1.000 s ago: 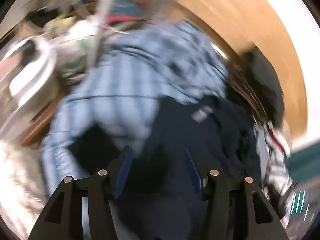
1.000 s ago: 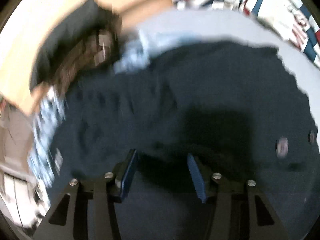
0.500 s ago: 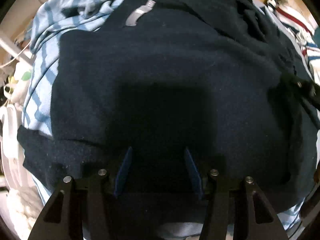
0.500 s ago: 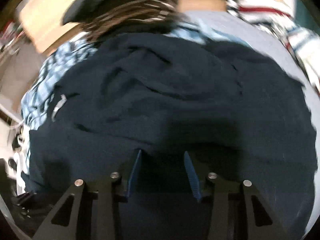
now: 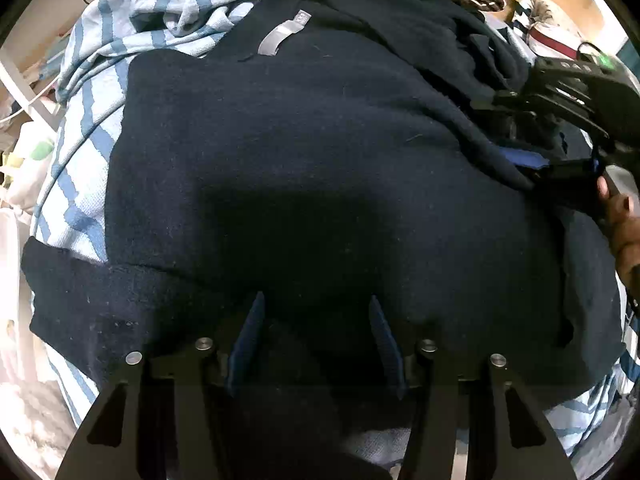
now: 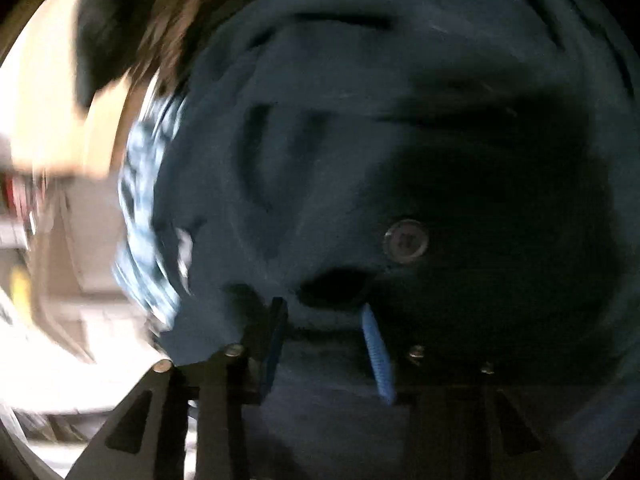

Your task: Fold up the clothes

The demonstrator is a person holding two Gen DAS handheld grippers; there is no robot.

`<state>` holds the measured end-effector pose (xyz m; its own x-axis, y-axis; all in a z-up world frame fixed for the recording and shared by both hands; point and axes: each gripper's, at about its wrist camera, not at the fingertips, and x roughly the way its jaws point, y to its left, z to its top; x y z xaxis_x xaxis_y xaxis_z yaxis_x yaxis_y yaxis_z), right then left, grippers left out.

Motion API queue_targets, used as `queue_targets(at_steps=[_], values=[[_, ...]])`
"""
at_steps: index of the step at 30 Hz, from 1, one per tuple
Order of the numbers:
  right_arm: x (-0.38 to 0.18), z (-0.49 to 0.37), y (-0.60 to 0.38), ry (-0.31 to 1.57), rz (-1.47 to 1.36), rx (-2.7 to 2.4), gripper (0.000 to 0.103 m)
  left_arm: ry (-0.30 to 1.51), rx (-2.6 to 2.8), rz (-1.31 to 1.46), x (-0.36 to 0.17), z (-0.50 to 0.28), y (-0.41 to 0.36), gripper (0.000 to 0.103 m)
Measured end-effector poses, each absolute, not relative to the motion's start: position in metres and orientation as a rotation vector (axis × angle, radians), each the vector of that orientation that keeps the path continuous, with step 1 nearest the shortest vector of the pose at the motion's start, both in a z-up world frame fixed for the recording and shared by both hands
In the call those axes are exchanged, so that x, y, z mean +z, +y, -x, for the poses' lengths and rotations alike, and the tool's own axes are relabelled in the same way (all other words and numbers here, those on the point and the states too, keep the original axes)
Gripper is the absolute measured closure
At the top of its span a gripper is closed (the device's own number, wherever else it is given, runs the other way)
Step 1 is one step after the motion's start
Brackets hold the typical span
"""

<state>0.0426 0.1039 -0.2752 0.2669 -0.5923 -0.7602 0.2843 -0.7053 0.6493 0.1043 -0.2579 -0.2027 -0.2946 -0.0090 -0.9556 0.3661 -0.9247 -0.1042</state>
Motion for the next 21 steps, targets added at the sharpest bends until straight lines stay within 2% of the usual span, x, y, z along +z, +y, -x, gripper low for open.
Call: queue_targets(at_steps=[3, 7, 9, 10, 12, 13, 14, 16, 17, 19, 21], values=[[-0.268, -0.054, 0.082, -0.091, -1.817, -1.590, 0.051, 0.475, -2.305, -1.701, -0.203, -0.102, -0.259, 0.047], [-0.263, -0.069, 0.050, 0.081, -1.841, -1.664, 0.027, 0.509, -2.306, -1.694, -0.203, -0.099, -0.260, 0.047], [-0.263, -0.082, 0.030, 0.243, -1.837, -1.729, 0.025, 0.512, -2.309, -1.690, -0.203, -0.098, -0.259, 0.047], [-0.262, -0.090, 0.022, 0.332, -1.798, -1.768, 0.027, 0.514, -2.311, -1.688, -0.203, -0.098, -0.259, 0.047], [-0.257, -0.106, 0.010, 0.507, -1.677, -1.842, 0.045, 0.517, -2.319, -1.680, -0.203, -0.097, -0.258, 0.047], [-0.255, -0.112, 0.009, 0.551, -1.628, -1.862, 0.072, 0.517, -2.324, -1.675, -0.203, -0.097, -0.257, 0.047], [-0.252, -0.116, 0.010, 0.570, -1.587, -1.873, 0.088, 0.517, -2.332, -1.671, -0.203, -0.098, -0.257, 0.047], [-0.247, -0.121, 0.015, 0.567, -1.540, -1.886, 0.095, 0.522, -2.346, -1.662, -0.203, -0.098, -0.256, 0.047], [-0.245, -0.116, 0.022, 0.498, -1.568, -1.886, 0.096, 0.526, -2.350, -1.660, -0.203, -0.097, -0.256, 0.047], [-0.239, -0.108, 0.032, 0.403, -1.602, -1.908, 0.097, 0.532, -2.354, -1.660, -0.203, -0.096, -0.256, 0.047], [-0.226, -0.104, 0.033, 0.388, -1.559, -1.951, 0.097, 0.535, -2.355, -1.660, -0.203, -0.094, -0.255, 0.047]])
